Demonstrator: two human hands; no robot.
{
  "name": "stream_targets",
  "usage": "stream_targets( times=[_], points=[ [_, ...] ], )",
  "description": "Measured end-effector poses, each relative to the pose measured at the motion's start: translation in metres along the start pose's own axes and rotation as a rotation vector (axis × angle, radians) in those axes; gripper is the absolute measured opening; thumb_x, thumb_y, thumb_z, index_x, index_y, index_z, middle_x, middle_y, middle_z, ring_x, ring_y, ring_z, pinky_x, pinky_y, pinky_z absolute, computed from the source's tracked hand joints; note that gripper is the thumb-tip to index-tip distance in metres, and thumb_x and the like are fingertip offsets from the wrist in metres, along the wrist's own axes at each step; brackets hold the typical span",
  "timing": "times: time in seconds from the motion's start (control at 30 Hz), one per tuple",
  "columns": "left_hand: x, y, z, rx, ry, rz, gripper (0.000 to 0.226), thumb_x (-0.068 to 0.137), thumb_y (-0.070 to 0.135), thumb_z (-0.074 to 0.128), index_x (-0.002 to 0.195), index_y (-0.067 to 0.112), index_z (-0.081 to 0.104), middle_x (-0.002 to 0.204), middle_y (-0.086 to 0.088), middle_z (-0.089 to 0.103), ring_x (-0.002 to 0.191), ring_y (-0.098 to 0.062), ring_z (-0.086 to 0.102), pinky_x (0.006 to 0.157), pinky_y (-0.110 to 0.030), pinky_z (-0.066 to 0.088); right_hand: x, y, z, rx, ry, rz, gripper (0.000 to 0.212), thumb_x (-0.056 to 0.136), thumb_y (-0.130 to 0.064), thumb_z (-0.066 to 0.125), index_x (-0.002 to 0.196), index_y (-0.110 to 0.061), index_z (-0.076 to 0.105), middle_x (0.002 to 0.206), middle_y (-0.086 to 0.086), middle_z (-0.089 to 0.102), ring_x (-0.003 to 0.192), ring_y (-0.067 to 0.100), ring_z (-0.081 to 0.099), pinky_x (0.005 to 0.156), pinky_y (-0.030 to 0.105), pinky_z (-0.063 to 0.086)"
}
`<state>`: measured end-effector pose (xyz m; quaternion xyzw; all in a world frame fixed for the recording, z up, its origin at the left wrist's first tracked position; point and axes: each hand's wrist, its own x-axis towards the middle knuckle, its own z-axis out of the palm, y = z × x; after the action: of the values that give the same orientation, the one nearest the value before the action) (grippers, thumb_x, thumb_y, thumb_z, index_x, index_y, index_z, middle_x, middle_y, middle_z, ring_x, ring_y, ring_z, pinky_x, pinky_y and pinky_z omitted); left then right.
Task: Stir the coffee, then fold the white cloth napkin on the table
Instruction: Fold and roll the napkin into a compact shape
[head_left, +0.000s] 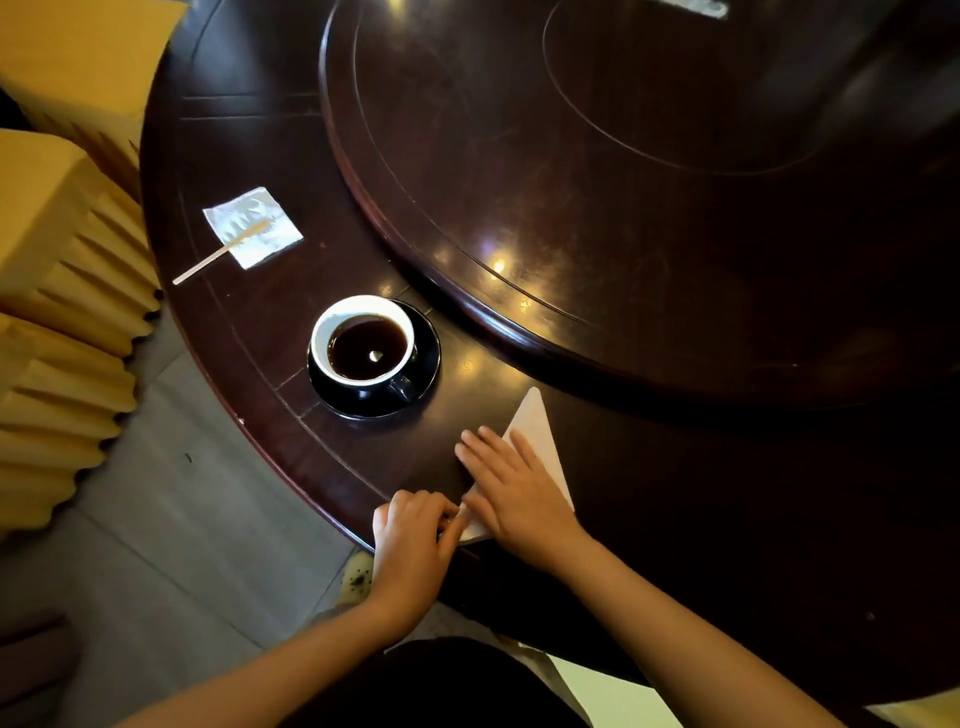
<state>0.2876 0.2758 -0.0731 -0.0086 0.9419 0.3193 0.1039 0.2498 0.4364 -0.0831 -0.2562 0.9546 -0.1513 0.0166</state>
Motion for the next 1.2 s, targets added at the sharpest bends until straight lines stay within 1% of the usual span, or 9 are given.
stream_targets(
  times=[0.07,0.17,0.4,0.53,0.63,0.77,0.97,1.1,1.2],
  points=[
    [0.0,0.001,0.0,0.008,-0.009,0.009,0.011,0.086,0.035,0.06,0.077,0.031,0.063,0.075,0.017,0.057,0.08,-0.007,0.045,0.079,-0.029,0.033,-0.001,0.007,0.008,-0.094,-0.134,-0.047,0.055,0.096,-0.046,0.029,0.142,-0.016,0.034,0.15,0.004,0.035,0.141,0.019,0.022,0.113,0.039,0.008],
    [-0.001,0.002,-0.002,0.014,-0.017,0.025,0.008,0.086,0.033,0.06,0.08,0.03,0.063,0.079,0.016,0.057,0.083,-0.007,0.044,0.081,-0.028,0.031,0.002,0.021,0.004,-0.11,-0.194,-0.079,0.058,0.095,-0.05,0.027,0.144,-0.018,0.027,0.153,0.003,0.029,0.143,0.02,0.018,0.114,0.038,0.005],
    [-0.002,-0.001,-0.001,0.044,-0.001,0.058,0.006,0.086,0.031,0.062,0.08,0.03,0.064,0.079,0.021,0.052,0.082,-0.006,0.043,0.079,-0.029,0.03,0.02,0.055,-0.008,-0.094,-0.208,-0.051,0.062,0.096,-0.053,0.014,0.146,-0.017,0.024,0.154,0.004,0.028,0.143,0.018,0.01,0.115,0.035,-0.002],
    [-0.003,-0.003,0.002,0.073,0.031,0.081,0.007,0.087,0.03,0.061,0.082,0.027,0.066,0.083,0.014,0.06,0.084,-0.011,0.046,0.08,-0.029,0.03,0.024,0.067,-0.011,-0.057,-0.219,-0.063,0.059,0.097,-0.049,0.016,0.147,-0.019,0.018,0.157,0.001,0.018,0.145,0.014,0.004,0.116,0.034,-0.003],
    [-0.005,-0.005,0.006,0.108,0.066,0.116,0.021,0.088,0.039,0.049,0.082,0.027,0.064,0.082,0.012,0.06,0.083,-0.013,0.048,0.079,-0.029,0.033,0.023,0.066,-0.01,-0.025,-0.177,-0.069,0.057,0.097,-0.045,0.015,0.147,-0.018,0.022,0.156,0.002,0.022,0.145,0.016,0.009,0.117,0.035,0.002],
    [-0.004,-0.004,0.005,0.251,0.172,0.249,0.023,0.086,0.038,0.042,0.09,0.025,0.06,0.088,0.006,0.06,0.087,-0.014,0.043,0.08,-0.028,0.031,0.022,0.066,-0.008,-0.016,-0.162,-0.07,0.057,0.098,-0.045,0.012,0.146,-0.016,0.024,0.155,0.003,0.025,0.145,0.017,0.012,0.117,0.036,0.004],
    [0.0,0.012,0.022,0.349,0.116,0.755,0.025,0.088,0.02,0.052,0.102,0.008,0.068,0.106,-0.009,0.068,0.1,-0.024,0.061,0.098,-0.036,0.042,0.022,0.066,-0.009,-0.012,-0.156,-0.065,0.058,0.098,-0.042,0.012,0.143,-0.011,0.03,0.152,0.007,0.032,0.143,0.021,0.021,0.114,0.038,0.009],
    [0.0,0.008,0.022,0.441,0.046,0.782,0.032,0.07,0.013,0.078,0.1,0.008,0.069,0.103,-0.006,0.07,0.098,-0.02,0.064,0.098,-0.032,0.046,0.022,0.069,-0.009,-0.031,-0.15,-0.097,0.055,0.098,-0.04,0.021,0.144,-0.011,0.029,0.152,0.007,0.031,0.143,0.02,0.02,0.115,0.034,0.002],
    [0.0,0.006,0.019,0.421,0.06,0.779,0.036,0.07,0.01,0.079,0.103,0.007,0.064,0.099,-0.008,0.067,0.095,-0.022,0.06,0.088,-0.033,0.053,0.02,0.075,-0.01,-0.046,-0.161,-0.082,0.056,0.097,-0.043,0.02,0.146,-0.015,0.024,0.156,0.003,0.023,0.144,0.016,0.011,0.116,0.033,-0.003]
  ],
)
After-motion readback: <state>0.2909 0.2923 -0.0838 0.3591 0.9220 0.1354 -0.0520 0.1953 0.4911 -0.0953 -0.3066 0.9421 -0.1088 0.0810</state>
